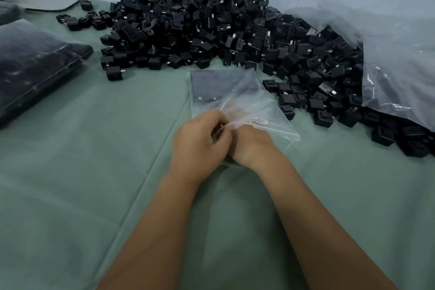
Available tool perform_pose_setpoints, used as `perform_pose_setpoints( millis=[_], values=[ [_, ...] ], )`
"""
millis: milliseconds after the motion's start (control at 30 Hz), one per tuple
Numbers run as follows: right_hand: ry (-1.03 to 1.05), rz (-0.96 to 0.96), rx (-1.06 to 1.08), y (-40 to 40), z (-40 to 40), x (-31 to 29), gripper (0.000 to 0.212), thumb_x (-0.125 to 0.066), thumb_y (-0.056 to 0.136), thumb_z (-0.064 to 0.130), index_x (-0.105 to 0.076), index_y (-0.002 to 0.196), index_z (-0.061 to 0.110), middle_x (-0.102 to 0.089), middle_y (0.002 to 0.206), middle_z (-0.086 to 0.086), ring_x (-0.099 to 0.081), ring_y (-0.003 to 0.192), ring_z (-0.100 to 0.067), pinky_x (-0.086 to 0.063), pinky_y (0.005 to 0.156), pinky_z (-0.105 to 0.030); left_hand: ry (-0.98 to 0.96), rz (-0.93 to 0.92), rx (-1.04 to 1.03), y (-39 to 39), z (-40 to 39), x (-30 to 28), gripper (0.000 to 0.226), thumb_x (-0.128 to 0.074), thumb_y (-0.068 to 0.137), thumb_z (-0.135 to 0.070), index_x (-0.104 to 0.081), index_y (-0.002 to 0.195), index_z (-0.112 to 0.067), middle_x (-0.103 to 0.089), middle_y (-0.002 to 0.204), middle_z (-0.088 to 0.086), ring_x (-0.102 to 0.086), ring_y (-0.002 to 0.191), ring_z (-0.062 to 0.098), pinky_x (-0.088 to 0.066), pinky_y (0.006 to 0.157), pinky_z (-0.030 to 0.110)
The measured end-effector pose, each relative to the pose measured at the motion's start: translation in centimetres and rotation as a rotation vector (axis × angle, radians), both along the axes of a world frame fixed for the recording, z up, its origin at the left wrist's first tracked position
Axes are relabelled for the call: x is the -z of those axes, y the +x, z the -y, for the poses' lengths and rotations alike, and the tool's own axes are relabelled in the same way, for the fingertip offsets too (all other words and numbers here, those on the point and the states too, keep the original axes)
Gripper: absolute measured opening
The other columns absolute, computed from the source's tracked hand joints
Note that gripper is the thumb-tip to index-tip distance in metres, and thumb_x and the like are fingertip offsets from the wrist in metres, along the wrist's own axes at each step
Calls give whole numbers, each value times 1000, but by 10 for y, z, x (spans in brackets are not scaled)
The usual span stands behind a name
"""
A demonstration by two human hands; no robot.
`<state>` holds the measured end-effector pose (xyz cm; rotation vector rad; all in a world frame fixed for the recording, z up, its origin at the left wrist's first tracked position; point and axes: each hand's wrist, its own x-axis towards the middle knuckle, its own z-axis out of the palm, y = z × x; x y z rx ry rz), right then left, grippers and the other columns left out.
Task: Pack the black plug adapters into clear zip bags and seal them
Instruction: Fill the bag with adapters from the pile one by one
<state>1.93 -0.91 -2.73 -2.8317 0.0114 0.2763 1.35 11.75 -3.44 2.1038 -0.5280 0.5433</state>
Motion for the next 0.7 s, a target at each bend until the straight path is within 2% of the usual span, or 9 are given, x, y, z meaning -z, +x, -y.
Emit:
perform_pose_setpoints(
  millis=[100, 167, 233, 300, 400, 467, 567, 633, 700],
  values=[
    [-3, 213, -106, -22, 9, -8, 22, -43, 92, 36, -59, 103, 28, -62, 100, 7, -55, 95, -17, -42, 74, -30, 68, -166, -68, 7, -1, 6, 9, -61, 89, -27, -58, 81, -24, -59, 70, -5, -55, 70, 20, -45, 63, 36],
    [-25, 285, -172, -40, 11, -18, 16, -43, 89, 31, -59, 89, 26, -61, 90, 8, -55, 89, -16, -43, 70, -30, 119, -264, -76, 10, -1, 8, 9, -58, 90, -28, -56, 82, -23, -61, 72, -1, -57, 75, 27, -45, 65, 37],
    [2, 404, -220, -53, 9, -30, 20, -43, 86, 29, -59, 76, 21, -58, 72, 5, -56, 74, -17, -44, 62, -30, 195, -295, -69, 10, 0, 8, 12, -57, 88, -25, -53, 78, -21, -62, 73, 4, -57, 78, 34, -44, 68, 38],
    [127, 677, -210, -60, 11, -42, 23, -44, 83, 28, -59, 70, 18, -54, 61, 4, -51, 60, -16, -43, 54, -31, 263, -293, -54, 8, 1, 8, 17, -58, 86, -22, -47, 72, -24, -61, 73, 5, -55, 80, 35, -40, 70, 38],
    [460, 1011, 33, -52, 27, -50, 22, -44, 87, 22, -64, 78, 17, -58, 69, 9, -53, 64, -11, -44, 57, -30, 293, -311, -57, 8, 0, 7, 8, -57, 88, -26, -56, 80, -25, -65, 80, 4, -57, 85, 30, -42, 76, 36],
    [618, 1013, 302, -33, 46, -44, 24, -44, 90, 17, -67, 96, 22, -63, 87, 12, -59, 81, -8, -49, 71, -32, 297, -309, -62, 9, 0, 7, 7, -57, 88, -27, -60, 84, -23, -67, 81, 3, -59, 85, 29, -43, 77, 36],
    [655, 834, 521, -18, 76, -13, 37, -44, 93, 7, -62, 120, 25, -62, 107, 9, -58, 100, -9, -49, 91, -39, 291, -307, -61, 8, 1, 6, 7, -58, 88, -26, -63, 85, -21, -67, 79, 2, -60, 84, 28, -46, 78, 37],
    [668, 747, 566, -18, 89, 9, 45, -45, 92, 5, -56, 129, 28, -57, 114, 9, -55, 107, -13, -47, 97, -40, 288, -315, -58, 8, 0, 6, 8, -58, 88, -26, -63, 85, -21, -66, 78, 1, -60, 84, 28, -46, 81, 38],
    [642, 664, 509, -17, 96, 19, 56, -46, 92, 8, -43, 140, 36, -49, 125, 11, -45, 121, -15, -38, 105, -34, 284, -312, -55, 8, 0, 7, 8, -58, 88, -26, -63, 85, -20, -65, 78, 1, -60, 83, 27, -46, 80, 38]
  ],
)
